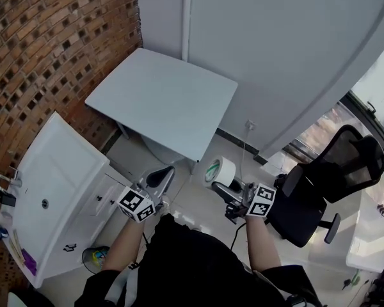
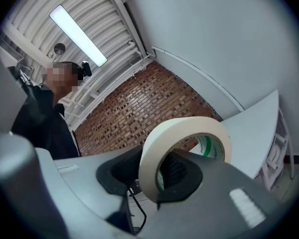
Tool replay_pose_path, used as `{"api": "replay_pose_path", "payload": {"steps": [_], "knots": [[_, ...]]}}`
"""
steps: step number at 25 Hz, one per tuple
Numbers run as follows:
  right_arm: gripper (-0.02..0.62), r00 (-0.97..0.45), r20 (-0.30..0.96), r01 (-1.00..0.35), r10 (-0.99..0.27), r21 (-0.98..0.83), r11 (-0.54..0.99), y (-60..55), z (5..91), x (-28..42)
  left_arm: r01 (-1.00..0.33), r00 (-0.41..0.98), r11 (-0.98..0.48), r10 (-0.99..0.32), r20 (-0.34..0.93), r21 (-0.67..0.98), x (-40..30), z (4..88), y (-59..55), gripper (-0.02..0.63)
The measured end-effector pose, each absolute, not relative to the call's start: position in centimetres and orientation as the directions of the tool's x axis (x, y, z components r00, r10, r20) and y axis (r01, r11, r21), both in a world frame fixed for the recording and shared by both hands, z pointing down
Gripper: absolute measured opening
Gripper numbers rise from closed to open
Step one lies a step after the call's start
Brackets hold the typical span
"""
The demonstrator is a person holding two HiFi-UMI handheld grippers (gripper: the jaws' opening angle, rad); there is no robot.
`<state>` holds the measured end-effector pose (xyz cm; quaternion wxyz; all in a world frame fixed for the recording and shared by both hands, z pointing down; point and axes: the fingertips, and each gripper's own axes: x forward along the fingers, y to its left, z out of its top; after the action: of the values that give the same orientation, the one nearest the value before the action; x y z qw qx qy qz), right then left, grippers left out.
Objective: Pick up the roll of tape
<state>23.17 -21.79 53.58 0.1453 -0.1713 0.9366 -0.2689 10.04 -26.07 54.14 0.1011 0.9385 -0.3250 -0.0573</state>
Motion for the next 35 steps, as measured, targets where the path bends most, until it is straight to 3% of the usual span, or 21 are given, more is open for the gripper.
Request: {"api": "replay_pose_path", "payload": {"steps": [13,22,29,35], "knots": [[0.107,-0.918,-0.224,-0.158,-0.327,-0.548,0.821,-15.0,52.9,23.6,-0.74,0.647,-0.643,-0.761,-0.055,0.197,8.3,53.3,-17.4,0.002],[0.106,-0.899,-0.203,-0.229,-0.389,-0.539,0.81,-15.6,52.9,24.1,-0.674,0.717,-0.714,-0.694,-0.063,0.187,8.2,52.3,-18.3,0.002],[0.106,-0.904,-0.161,-0.267,-0.395,-0.509,0.818,-17.5,52.4,19.3,-0.712,0.68,-0.675,-0.732,-0.053,0.195,2.4,52.2,-20.7,0.002],[0.106,-0.891,-0.17,-0.286,-0.42,-0.508,0.812,-17.8,52.6,17.5,-0.684,0.701,-0.697,-0.71,-0.07,0.215,1.5,52.5,-20.7,0.002]]}}
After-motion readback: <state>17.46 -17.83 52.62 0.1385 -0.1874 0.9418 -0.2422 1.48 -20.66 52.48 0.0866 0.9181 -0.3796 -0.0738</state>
